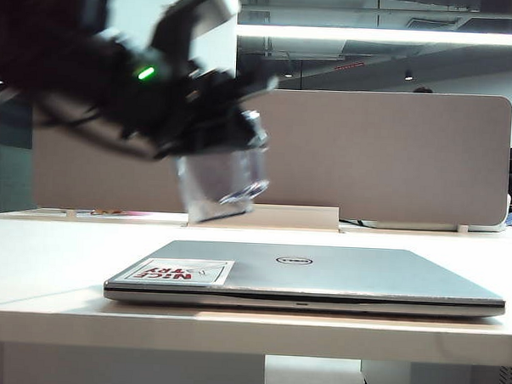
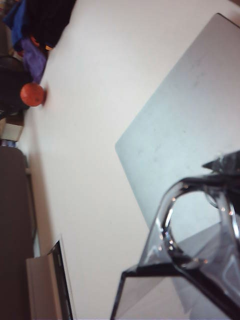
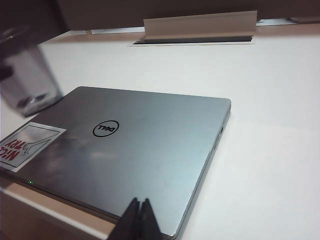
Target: Pick up the water cup and place it on the side of the laptop away from you.
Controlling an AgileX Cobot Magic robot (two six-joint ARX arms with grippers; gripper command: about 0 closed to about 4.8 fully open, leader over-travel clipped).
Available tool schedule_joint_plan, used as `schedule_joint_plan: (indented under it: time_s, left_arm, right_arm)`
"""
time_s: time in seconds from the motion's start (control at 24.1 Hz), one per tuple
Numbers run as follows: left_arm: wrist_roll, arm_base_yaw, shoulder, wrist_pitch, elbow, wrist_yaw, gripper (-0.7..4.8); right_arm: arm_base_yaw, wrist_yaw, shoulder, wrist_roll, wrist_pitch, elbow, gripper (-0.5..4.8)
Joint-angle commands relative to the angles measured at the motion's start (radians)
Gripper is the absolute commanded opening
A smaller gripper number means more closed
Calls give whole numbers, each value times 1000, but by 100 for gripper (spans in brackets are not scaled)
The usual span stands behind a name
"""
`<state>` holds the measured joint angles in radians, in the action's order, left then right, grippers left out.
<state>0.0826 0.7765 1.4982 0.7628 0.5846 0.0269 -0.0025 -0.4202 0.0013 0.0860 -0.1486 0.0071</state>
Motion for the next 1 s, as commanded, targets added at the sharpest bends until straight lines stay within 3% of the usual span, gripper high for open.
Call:
schedule_joint_plan:
  time_s: [0.04, 0.29, 0.71, 1.0]
  left_arm:
    - [4, 2, 0, -248, 167, 61, -6]
    - [-3, 0, 42, -260, 340, 118, -6]
    - [-4, -1, 300, -264, 633, 210, -6]
    - [-3, -37, 518, -394, 881, 224, -6]
  right_arm:
    - [1, -1, -1, 1, 11, -4, -8]
    - [0, -1, -2, 0, 11, -4, -8]
    - [0, -1, -2, 19, 11, -4, -8]
    - [1, -2, -1, 20, 11, -4, -8]
